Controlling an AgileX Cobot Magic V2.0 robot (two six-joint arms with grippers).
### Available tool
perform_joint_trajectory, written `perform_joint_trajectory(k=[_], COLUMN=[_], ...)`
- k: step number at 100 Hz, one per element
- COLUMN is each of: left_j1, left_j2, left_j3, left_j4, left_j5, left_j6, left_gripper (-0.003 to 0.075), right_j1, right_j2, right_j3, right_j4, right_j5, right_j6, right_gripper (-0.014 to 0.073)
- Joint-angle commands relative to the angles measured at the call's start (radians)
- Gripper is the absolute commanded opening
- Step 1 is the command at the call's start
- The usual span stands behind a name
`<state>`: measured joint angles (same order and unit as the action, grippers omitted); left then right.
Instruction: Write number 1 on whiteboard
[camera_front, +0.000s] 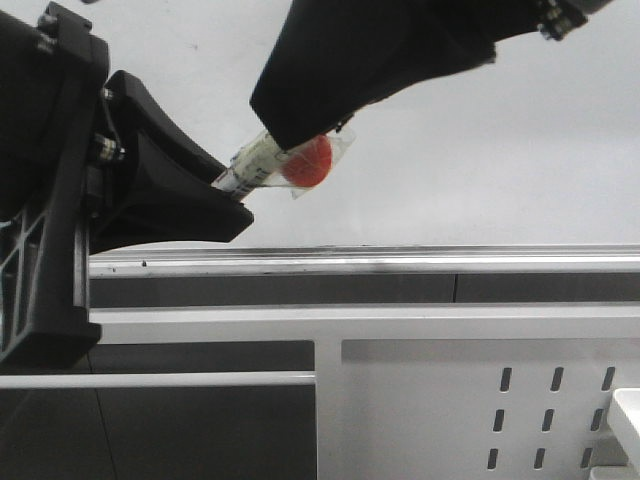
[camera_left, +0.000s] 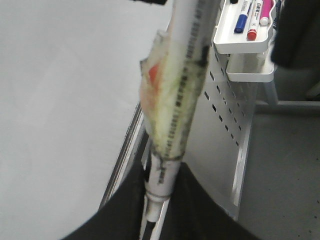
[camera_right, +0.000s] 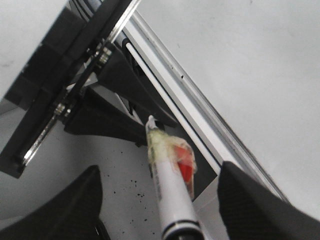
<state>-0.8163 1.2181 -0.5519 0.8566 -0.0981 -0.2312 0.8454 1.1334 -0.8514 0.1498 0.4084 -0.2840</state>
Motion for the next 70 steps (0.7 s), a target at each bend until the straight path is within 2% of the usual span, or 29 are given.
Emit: perform_joint_trajectory(k=[1,9,15,16,20,34,39,46,59,65,70], left_j1=[-0.009,-0.009,-0.009,-0.009,-0.009,-0.009,-0.009,-0.009,-0.009,-0.009,-0.009], left_j2=[-0.017,-0.017,-0.017,-0.017,-0.017,-0.017,-0.017,-0.017,-0.024,-0.038,-0.058], left_j3=[-0.035,-0.035,-0.035,-0.035,-0.035,-0.035,-0.035,-0.037,-0.037,-0.037,-0.037], left_j4=[-0.018,-0.018,-0.018,-0.018,-0.018,-0.018,-0.018,-0.018,-0.021,-0.041,-0.062], left_j5=[-0.062,-0.073,-0.087,-0.087,-0.096,-0.099,-0.099,-0.099,-0.09,-0.07,-0.033], left_j6=[-0.014,-0.014,-0.014,-0.014,-0.014,-0.014,-0.014,-0.014,-0.014,-0.014,-0.014], left_gripper=[-0.002,-0.002,-0.002,-0.002,-0.002,-0.0016,0.0007,0.009,0.0347,0.0408,0.042], right_j1=[0.002,0.002,0.002,0.002,0.002,0.002,0.002,0.002,0.002,-0.005,-0.015], right_j2=[-0.015,-0.015,-0.015,-0.015,-0.015,-0.015,-0.015,-0.015,-0.015,-0.015,-0.025], right_j3=[-0.036,-0.036,-0.036,-0.036,-0.036,-0.036,-0.036,-0.036,-0.036,-0.036,-0.036], right_j4=[-0.007,-0.007,-0.007,-0.007,-0.007,-0.011,-0.011,-0.011,-0.011,-0.011,-0.011], right_j5=[-0.082,-0.082,-0.084,-0.084,-0.085,-0.084,-0.084,-0.08,-0.08,-0.08,-0.08], right_j6=[-0.013,-0.013,-0.013,-0.013,-0.013,-0.013,-0.013,-0.013,-0.013,-0.013,-0.013], right_gripper=[0.0347,0.0197,0.0031,0.0031,-0.007,-0.0071,-0.0071,-0.0076,-0.0077,-0.0077,-0.0077])
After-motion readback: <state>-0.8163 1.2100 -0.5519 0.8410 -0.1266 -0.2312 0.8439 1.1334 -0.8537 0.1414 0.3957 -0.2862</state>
